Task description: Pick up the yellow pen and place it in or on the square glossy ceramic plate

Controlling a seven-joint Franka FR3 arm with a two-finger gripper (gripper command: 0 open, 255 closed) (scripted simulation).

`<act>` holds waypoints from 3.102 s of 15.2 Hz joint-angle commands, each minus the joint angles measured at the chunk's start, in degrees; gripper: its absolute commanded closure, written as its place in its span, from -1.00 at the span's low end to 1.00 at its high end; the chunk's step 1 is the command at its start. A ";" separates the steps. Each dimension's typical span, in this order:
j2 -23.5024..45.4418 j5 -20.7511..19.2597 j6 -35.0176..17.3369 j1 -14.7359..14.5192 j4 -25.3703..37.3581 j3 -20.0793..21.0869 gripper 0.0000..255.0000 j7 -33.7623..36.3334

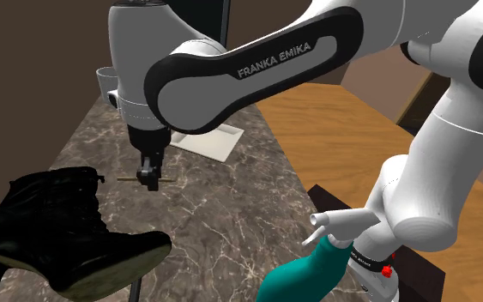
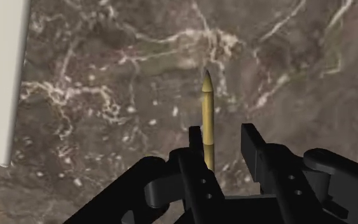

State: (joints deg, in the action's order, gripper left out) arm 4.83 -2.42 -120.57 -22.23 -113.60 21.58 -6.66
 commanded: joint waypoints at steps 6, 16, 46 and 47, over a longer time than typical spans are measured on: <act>0.36 -1.33 -0.02 0.23 -0.08 -0.36 1.00 0.22; 7.21 -3.27 9.19 0.46 14.16 -0.38 -1.00 -8.57; 8.14 -2.88 7.47 1.22 12.91 -1.06 -1.00 -7.97; 8.26 -2.10 8.92 1.96 13.99 -1.63 -1.00 -7.57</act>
State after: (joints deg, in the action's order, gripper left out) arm 13.22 -5.23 -112.76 -20.90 -100.20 20.41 -14.48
